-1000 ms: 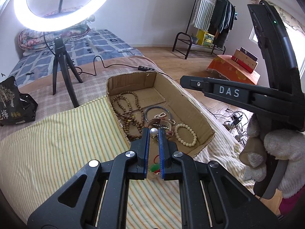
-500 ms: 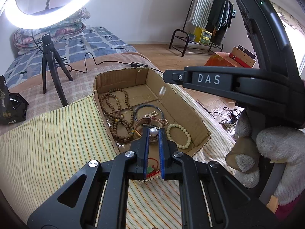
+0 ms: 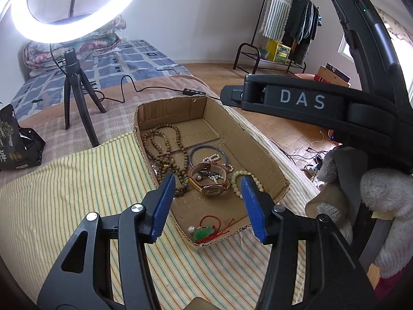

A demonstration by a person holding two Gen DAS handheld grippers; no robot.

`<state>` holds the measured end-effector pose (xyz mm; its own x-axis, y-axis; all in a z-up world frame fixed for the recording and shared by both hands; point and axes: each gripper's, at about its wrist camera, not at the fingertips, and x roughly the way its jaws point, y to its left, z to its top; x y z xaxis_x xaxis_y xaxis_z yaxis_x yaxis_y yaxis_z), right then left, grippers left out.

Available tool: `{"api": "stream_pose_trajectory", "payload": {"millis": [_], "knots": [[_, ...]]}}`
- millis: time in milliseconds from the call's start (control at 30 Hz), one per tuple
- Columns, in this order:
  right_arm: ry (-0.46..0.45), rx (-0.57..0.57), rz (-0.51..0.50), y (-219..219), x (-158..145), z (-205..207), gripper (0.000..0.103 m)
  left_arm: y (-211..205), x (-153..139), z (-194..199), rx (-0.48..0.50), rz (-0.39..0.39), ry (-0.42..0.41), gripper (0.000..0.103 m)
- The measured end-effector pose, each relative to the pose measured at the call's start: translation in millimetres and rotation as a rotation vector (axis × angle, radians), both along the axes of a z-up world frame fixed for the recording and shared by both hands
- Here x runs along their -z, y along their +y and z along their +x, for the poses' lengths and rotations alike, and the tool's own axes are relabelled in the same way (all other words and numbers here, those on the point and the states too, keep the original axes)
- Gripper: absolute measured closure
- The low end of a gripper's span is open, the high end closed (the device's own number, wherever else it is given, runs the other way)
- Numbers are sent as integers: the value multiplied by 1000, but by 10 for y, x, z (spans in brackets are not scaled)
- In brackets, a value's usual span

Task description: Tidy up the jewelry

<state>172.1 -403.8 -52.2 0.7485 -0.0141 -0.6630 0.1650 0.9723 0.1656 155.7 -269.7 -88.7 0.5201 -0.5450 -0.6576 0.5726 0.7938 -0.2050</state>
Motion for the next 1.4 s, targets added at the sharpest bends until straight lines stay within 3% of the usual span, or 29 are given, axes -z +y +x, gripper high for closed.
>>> {"api": "stream_pose_trajectory", "payload": {"millis": [100, 500, 667, 800, 1333, 1400], "knots": [[-7, 9, -11, 3, -26, -17, 15, 28, -12, -14, -3, 7, -5, 49], [-24, 47, -94, 108, -165, -163, 4, 271, -141, -106, -26, 14, -40, 48], [-34, 80, -151, 185, -276, -265, 3, 392, -221, -182, -37, 28, -69, 47], [-53, 88, -192, 266, -395, -390, 1, 529, -297, -264, -53, 32, -94, 33], [-100, 75, -281, 659, -578, -985, 0, 939, -529, -734, -76, 93, -166, 31], [-114, 80, -279, 675, -588, -1046, 0, 970, -538, -781, -88, 105, -175, 27]]}}
